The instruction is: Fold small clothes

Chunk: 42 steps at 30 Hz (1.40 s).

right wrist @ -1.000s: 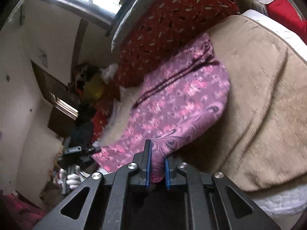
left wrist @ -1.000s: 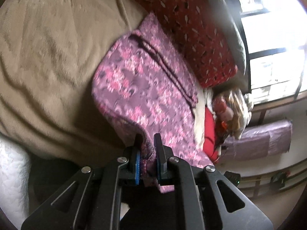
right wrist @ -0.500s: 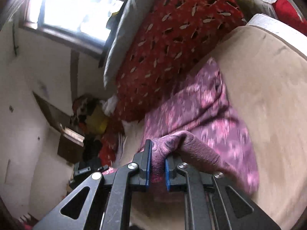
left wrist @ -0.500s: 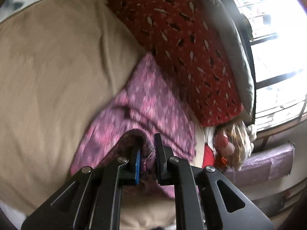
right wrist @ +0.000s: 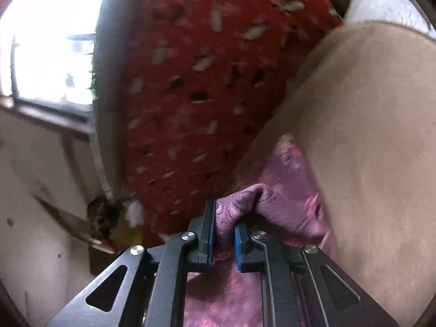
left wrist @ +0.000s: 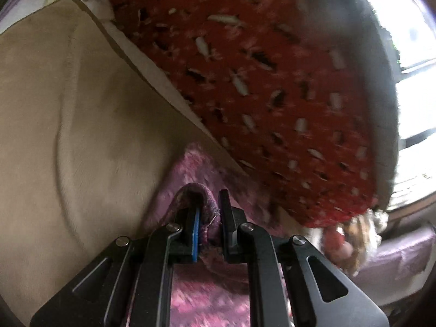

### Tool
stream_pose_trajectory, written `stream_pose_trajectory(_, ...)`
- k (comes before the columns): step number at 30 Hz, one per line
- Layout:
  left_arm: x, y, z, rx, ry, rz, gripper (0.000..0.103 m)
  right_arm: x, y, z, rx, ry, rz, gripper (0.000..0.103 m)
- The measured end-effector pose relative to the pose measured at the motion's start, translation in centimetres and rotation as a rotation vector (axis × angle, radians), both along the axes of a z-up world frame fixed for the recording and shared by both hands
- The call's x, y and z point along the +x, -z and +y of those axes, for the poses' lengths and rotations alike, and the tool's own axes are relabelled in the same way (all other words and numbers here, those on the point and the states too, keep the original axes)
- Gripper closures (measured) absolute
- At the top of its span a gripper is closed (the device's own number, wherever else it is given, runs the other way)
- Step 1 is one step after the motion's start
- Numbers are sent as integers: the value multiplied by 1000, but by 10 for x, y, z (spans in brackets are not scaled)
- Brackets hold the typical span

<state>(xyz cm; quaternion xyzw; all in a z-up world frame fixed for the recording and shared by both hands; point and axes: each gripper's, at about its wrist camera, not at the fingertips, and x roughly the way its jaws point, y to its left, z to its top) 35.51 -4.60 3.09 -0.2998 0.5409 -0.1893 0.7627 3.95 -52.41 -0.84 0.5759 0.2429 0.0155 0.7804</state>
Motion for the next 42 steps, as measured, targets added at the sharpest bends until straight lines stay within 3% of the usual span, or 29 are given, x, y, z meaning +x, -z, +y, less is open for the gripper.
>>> stream_pose_trajectory(3,23,23,-7,23,-15,92,93,22,19,-9,40,-4,105,87)
stream_pose_trajectory(7,38,33,10,-118,-83,188,93,28,19,-26,140,25,80,84)
stream_pose_trajectory(10,39,16,32,-197,-147,158,90,20,15,-37,198,87,42,74)
stream_pose_trajectory(12,38,5,46,-240,-163,141,63,10,16,-44,232,144,25,60)
stream_pose_trajectory(13,36,0,51,-232,-166,130,51,4,16,-46,231,168,17,59)
stream_pose_trajectory(15,28,-11,55,-162,-119,86,45,-8,13,-50,192,187,21,58)
stream_pose_trajectory(17,24,-13,48,-89,-45,66,43,-14,9,-54,159,183,22,56)
stream_pose_trajectory(22,11,18,16,70,111,115,41,-10,5,-44,-67,114,202,53)
stream_pose_trajectory(27,10,49,-11,84,141,192,41,3,14,-29,-156,66,272,53)
stream_pose_trajectory(29,7,48,-21,93,161,177,43,10,14,-25,-202,53,284,53)
stream_pose_trajectory(30,5,45,-26,119,170,145,50,13,12,-23,-230,43,278,61)
stream_pose_trajectory(31,3,41,-28,141,167,110,66,17,11,-21,-252,27,272,74)
stream_pose_trajectory(32,3,38,-29,141,163,98,74,20,8,-19,-272,7,262,99)
stream_pose_trajectory(33,5,35,-26,129,155,94,85,24,3,-18,-287,-21,236,99)
stream_pose_trajectory(35,11,31,-13,91,99,68,94,22,-15,-17,-301,-12,140,99)
stream_pose_trajectory(37,16,31,2,84,34,40,99,16,-35,-18,-295,7,-7,99)
stream_pose_trajectory(39,22,39,13,129,-28,46,100,13,-40,-21,-286,39,-71,99)
stream_pose_trajectory(41,26,57,23,191,-73,105,100,20,-21,-26,-278,59,16,98)
stream_pose_trajectory(42,26,64,29,171,-80,135,100,26,-7,-28,-262,49,92,93)
